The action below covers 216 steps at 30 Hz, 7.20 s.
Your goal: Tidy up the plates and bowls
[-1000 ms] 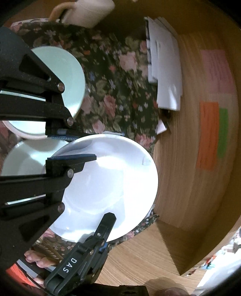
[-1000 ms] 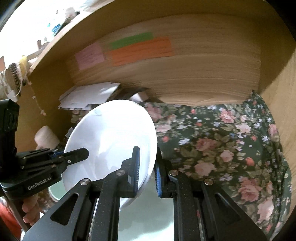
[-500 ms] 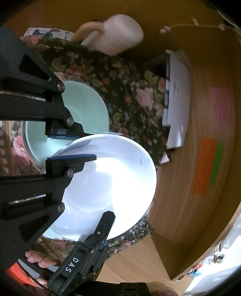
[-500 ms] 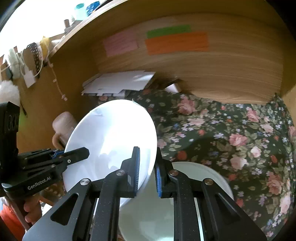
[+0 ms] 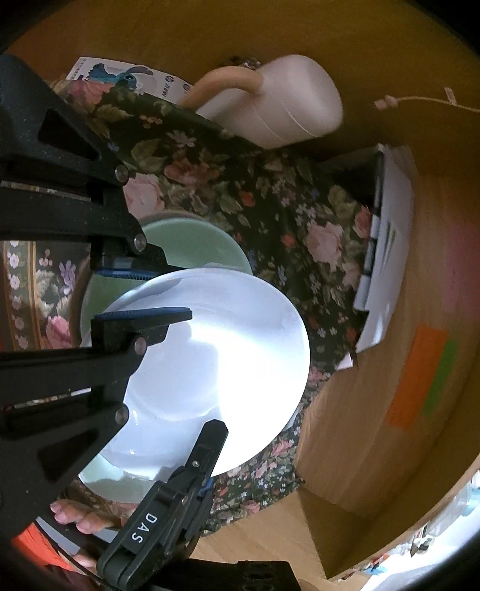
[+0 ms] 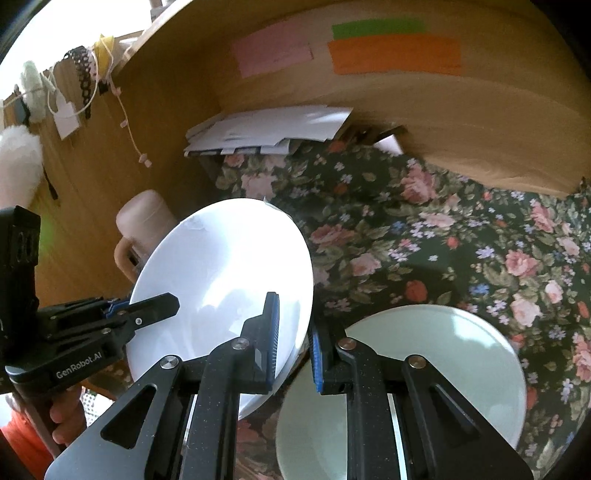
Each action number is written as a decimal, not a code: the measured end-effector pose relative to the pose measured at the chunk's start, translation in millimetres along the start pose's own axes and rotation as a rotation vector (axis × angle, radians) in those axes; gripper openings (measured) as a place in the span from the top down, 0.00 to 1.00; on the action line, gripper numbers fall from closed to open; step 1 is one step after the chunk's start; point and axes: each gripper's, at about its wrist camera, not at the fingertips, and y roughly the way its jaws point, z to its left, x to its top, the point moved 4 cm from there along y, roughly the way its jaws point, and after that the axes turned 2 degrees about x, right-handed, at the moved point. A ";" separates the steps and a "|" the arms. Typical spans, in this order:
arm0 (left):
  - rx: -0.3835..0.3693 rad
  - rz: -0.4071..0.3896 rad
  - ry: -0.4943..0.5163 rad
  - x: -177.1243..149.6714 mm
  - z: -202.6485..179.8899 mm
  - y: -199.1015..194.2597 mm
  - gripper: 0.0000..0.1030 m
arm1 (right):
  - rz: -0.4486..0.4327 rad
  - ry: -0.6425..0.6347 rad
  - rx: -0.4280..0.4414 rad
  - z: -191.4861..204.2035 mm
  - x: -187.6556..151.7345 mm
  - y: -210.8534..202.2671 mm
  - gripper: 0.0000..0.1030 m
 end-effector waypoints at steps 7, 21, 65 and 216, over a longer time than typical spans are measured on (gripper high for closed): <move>0.014 0.021 -0.022 -3.2 12.3 6.0 0.88 | 0.035 -0.009 0.021 5.6 -3.1 14.8 0.87; 0.049 0.025 -0.002 -0.8 20.4 18.6 0.88 | 0.080 -0.012 0.016 -2.2 -6.8 34.3 0.87; -0.129 0.145 -0.097 -23.5 38.3 46.2 0.54 | 0.227 -0.041 0.047 -7.8 -8.7 68.0 0.64; -0.067 -0.630 0.183 -26.9 -113.6 -122.1 0.01 | -0.536 -0.123 -0.292 -17.8 -43.0 -192.3 0.00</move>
